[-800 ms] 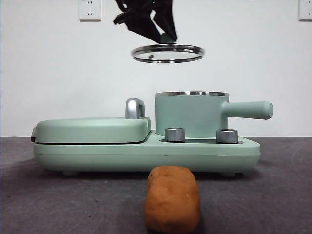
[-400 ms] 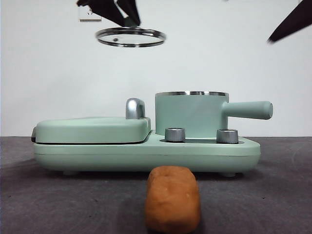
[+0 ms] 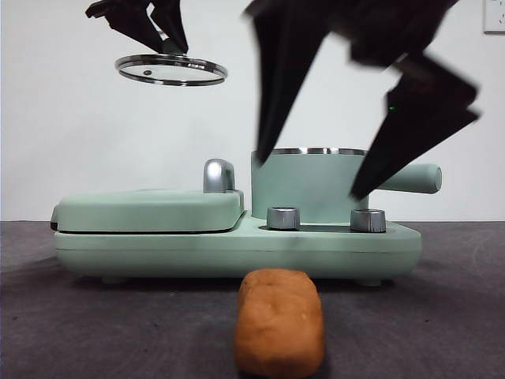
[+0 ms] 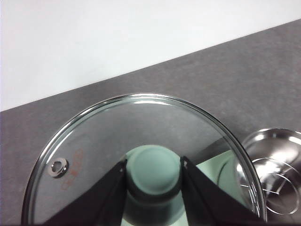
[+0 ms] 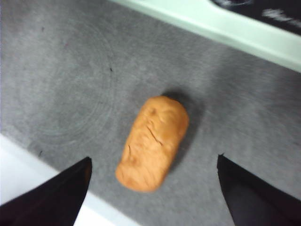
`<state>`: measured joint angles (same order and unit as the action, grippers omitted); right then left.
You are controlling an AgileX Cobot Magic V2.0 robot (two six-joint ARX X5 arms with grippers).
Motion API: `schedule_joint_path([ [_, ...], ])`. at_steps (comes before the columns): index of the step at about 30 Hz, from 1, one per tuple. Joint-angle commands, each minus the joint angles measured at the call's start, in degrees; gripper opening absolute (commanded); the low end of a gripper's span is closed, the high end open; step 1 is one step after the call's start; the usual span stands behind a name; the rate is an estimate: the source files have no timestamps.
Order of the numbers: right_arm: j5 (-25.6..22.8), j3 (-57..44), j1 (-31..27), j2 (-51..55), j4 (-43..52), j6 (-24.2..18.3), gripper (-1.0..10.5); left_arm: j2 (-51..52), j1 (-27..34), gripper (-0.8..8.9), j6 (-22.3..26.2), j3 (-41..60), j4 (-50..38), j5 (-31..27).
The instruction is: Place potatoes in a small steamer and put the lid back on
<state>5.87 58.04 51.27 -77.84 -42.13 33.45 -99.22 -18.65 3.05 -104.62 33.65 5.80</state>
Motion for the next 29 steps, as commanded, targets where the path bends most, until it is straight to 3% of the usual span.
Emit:
schedule_joint_path([
  [1,-0.33,1.9,1.51,-4.55,1.14,1.88,4.3,0.33,0.59,1.12,0.33,-1.84,-1.55,-0.04],
  [15,-0.33,2.43,4.07,-17.38,3.52,2.19,4.2,0.33,2.64,1.12,-0.68,-1.84,-1.55,-0.02],
  [20,-0.33,2.4,4.07,-18.43,3.58,2.14,1.8,0.33,2.69,1.12,-0.68,-1.84,-1.57,-0.02],
  [25,0.15,2.43,4.07,-18.36,3.54,1.99,1.7,0.33,2.69,1.12,-0.68,-1.84,-1.49,-0.02],
  [29,3.41,4.26,2.58,-18.23,1.33,1.33,1.7,0.33,2.95,1.12,-0.68,-1.84,-1.46,-0.02],
])
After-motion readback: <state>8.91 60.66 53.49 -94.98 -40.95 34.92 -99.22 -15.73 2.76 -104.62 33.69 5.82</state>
